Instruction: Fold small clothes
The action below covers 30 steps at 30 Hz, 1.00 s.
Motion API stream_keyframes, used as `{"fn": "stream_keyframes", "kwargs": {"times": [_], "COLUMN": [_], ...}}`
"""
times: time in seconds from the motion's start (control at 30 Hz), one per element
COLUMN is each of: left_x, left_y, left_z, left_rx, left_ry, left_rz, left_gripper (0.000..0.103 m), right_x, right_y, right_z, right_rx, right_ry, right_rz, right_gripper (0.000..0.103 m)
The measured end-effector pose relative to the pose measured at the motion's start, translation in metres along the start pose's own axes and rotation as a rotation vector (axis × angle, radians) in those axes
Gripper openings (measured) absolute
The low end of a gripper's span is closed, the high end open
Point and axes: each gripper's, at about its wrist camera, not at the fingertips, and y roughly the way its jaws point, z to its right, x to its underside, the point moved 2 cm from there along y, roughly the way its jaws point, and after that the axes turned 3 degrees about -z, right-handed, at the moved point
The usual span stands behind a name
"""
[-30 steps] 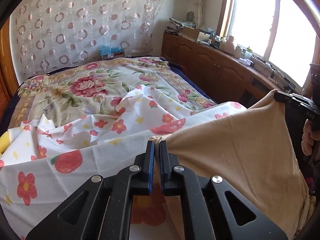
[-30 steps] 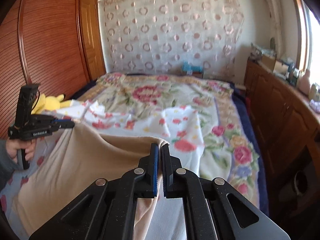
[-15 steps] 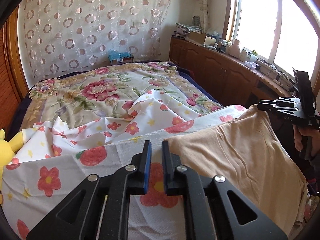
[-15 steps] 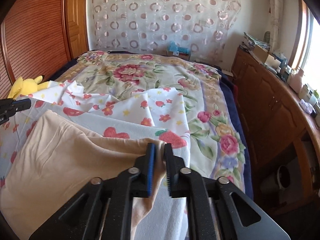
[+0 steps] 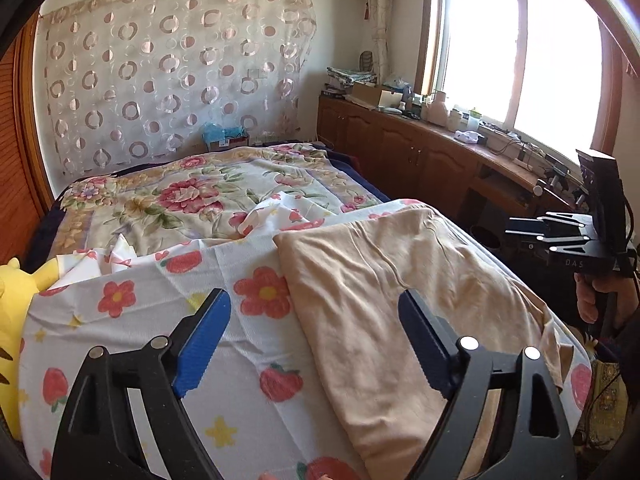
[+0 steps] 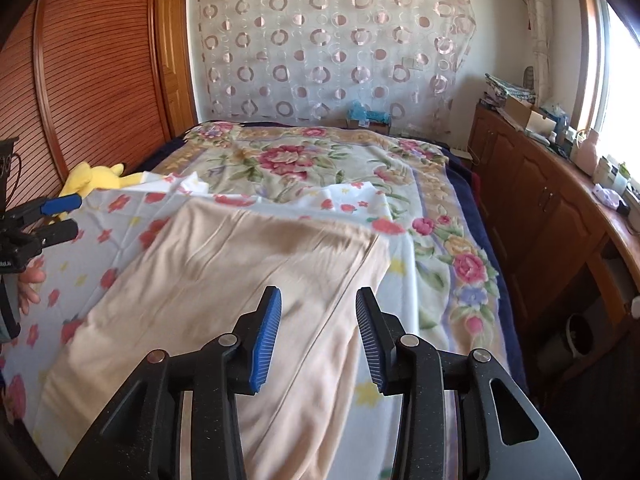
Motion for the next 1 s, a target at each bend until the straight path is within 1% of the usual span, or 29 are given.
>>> {"fn": "stream_keyframes", "kwargs": {"times": [0.07, 0.17, 0.27, 0.37, 0.57, 0.67, 0.73, 0.77, 0.9, 1.0], "left_x": [0.010, 0.024, 0.038, 0.052, 0.070, 0.077, 0.082, 0.083, 0.089, 0.094], "left_y": [-0.008, -0.016, -0.022, -0.028, -0.043, -0.047, -0.048, -0.048, -0.049, -0.048], "left_z": [0.007, 0.016, 0.026, 0.033, 0.043, 0.047, 0.049, 0.050, 0.050, 0.050], "left_rx": [0.002, 0.026, 0.015, 0.000, -0.029, -0.032, -0.032, -0.035, -0.032, -0.026], "left_ry": [0.011, 0.010, 0.018, 0.019, 0.022, 0.019, 0.024, 0.026, 0.017, 0.007], "left_rz": [-0.017, -0.036, -0.047, -0.058, -0.057, -0.061, -0.064, -0.066, -0.072, -0.074], "left_gripper": [0.087, 0.087, 0.087, 0.087, 0.087, 0.087, 0.087, 0.087, 0.087, 0.087], "right_x": [0.020, 0.043, 0.060, 0.072, 0.082, 0.089, 0.091, 0.093, 0.095, 0.097], "right_y": [-0.010, -0.023, -0.035, -0.042, -0.057, -0.059, -0.060, -0.061, -0.059, -0.060], "right_z": [-0.009, -0.020, -0.028, -0.035, -0.035, -0.036, -0.038, -0.040, -0.050, -0.049], "right_rx": [-0.018, -0.029, -0.052, -0.055, -0.077, -0.100, -0.089, -0.086, -0.071, -0.050], "right_ry": [-0.005, -0.005, 0.010, 0.017, 0.056, 0.083, 0.078, 0.076, 0.062, 0.033], "right_rz": [-0.014, -0.032, -0.040, -0.040, -0.019, -0.033, -0.027, -0.028, -0.036, -0.047], "right_gripper": [0.040, 0.040, 0.040, 0.040, 0.040, 0.040, 0.042, 0.045, 0.046, 0.047]}}
